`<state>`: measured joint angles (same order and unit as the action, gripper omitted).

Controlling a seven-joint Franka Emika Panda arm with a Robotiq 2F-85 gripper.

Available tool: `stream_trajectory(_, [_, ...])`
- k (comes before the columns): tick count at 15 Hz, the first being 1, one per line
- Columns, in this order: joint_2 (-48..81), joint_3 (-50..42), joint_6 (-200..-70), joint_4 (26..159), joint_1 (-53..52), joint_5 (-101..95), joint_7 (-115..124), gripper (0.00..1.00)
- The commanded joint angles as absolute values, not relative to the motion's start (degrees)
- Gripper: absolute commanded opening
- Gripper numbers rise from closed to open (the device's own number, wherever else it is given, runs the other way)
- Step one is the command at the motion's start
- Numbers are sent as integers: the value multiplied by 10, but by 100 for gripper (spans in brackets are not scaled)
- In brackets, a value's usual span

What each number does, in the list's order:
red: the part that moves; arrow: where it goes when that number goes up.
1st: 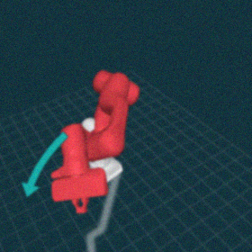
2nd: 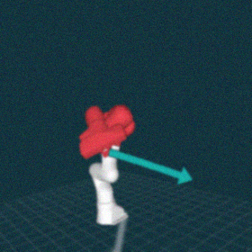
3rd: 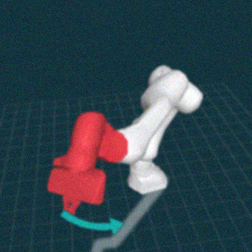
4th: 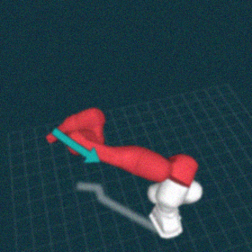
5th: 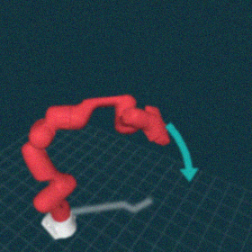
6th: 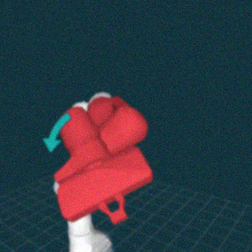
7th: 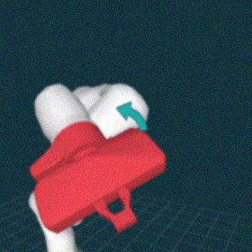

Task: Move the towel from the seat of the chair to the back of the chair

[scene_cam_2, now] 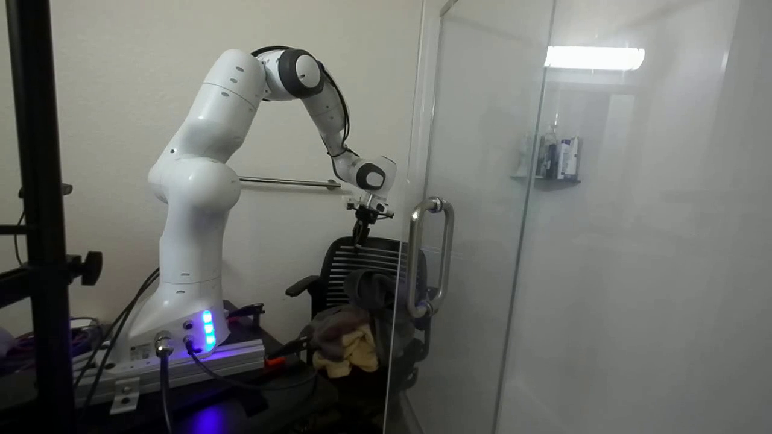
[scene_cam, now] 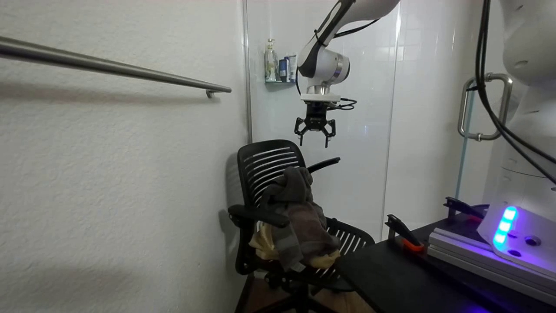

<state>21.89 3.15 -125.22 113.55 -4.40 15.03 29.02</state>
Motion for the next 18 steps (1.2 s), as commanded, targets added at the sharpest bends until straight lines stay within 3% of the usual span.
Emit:
stream_trajectory(1, [248,19,-1312,1124,-66,149,317,100])
stream_trajectory(6, [255,23,-1292,1120,-61,163,306,100])
stream_trajectory(18, [364,-14,-1455,1052,-98,127,381,100])
